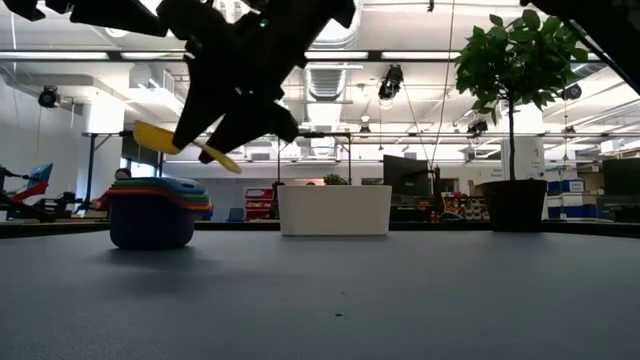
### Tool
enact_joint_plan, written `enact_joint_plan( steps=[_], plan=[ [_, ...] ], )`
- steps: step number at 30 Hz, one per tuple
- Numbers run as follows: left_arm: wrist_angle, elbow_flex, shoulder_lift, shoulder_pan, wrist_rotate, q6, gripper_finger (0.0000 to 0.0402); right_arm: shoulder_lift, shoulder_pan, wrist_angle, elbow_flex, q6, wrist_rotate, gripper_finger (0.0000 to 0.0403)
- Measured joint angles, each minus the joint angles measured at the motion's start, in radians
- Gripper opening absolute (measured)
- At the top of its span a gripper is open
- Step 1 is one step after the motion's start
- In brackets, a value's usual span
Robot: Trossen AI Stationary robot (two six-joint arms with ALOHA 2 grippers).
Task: Nest measuring cups in basket
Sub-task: Stack the yellow measuring cup on top of the blue measuring cup
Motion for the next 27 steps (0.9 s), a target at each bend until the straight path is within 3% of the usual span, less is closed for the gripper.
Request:
enact_joint_plan(
  steps=[13, 27],
  plan=[
    [-0.003, 0.0, 0.0, 0.0, 0.0, 0.0, 0.0, 0.045, -0.027, 0.002, 0.02, -0.018, 0.001, 0.0163],
    [-0.003, 0.0, 0.0, 0.0, 0.0, 0.0, 0.0, 0.044, -0.026, 0.032, 0.019, -0.065, 0.0, 0.0235]
  ],
)
